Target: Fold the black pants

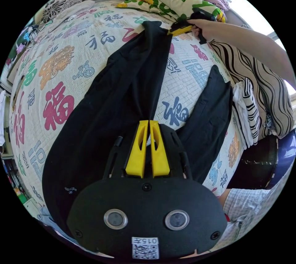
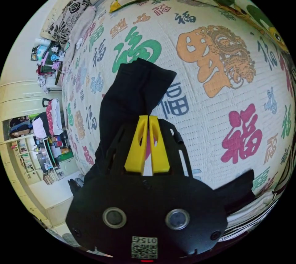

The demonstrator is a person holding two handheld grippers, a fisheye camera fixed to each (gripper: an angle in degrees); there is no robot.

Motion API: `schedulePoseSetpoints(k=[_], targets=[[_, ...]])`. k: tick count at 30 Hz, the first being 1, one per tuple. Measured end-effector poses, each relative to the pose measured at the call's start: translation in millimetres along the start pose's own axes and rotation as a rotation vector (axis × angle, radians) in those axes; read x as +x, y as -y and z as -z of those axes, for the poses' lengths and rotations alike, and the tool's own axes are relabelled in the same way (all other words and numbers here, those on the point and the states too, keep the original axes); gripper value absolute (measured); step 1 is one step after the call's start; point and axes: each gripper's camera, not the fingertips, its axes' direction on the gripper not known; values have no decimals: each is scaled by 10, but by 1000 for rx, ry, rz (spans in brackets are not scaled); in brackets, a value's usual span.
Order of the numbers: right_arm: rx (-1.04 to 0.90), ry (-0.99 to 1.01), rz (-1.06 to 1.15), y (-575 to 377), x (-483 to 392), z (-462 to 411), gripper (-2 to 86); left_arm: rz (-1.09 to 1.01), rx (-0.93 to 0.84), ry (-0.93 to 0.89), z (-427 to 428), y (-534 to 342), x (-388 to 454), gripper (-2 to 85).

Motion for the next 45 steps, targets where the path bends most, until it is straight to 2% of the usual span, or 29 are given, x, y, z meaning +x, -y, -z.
schedulePoseSetpoints(k=[3, 5, 7, 10, 12, 16, 17, 19, 25, 30, 33, 36, 37, 41, 45], targets=[[62, -5, -47, -96, 317, 279, -1, 2, 21, 7, 12, 73, 10, -6], [87, -70, -202, -204, 729, 463, 2, -8, 19, 6, -9, 122, 33, -6], [77, -72, -256, -274, 947, 552, 9, -5, 5, -5, -66, 154, 36, -5], [116, 44, -172, -267, 895, 616, 54, 6, -7, -23, -137, 214, 27, -5], [38, 114, -89, -118, 682, 507, 79, 3, -11, -19, -156, 261, 22, -5], [-40, 28, 72, 164, 32, 213, 56, 10, -33, -9, -209, 374, 10, -5], [-69, -11, 66, 218, -58, 113, 20, 10, -38, -2, -212, 401, 12, -5], [-131, -61, 15, 257, -97, -28, 1, 8, -42, 8, -211, 438, 15, -5], [-13, -86, 7, 121, 125, 248, -2, 21, -28, -8, -201, 502, -46, -5], [7, 43, 49, 107, 328, 495, 42, 38, 2, -27, -190, 504, -100, -6], [-78, -14, 107, 191, 111, 262, 57, 48, 0, -27, -201, 521, -120, -6], [-121, -49, 65, 224, 36, -37, 31, 56, -6, -18, -192, 538, -130, -5], [-79, -55, 33, 192, 56, -51, 6, 58, -10, -15, -189, 545, -134, -5], [-14, 62, 36, 82, 258, 86, -4, 57, -19, -21, -173, 559, -170, -6], [-19, 75, 59, -13, 516, 312, -5, 69, -5, -40, -157, 528, -216, -6]])
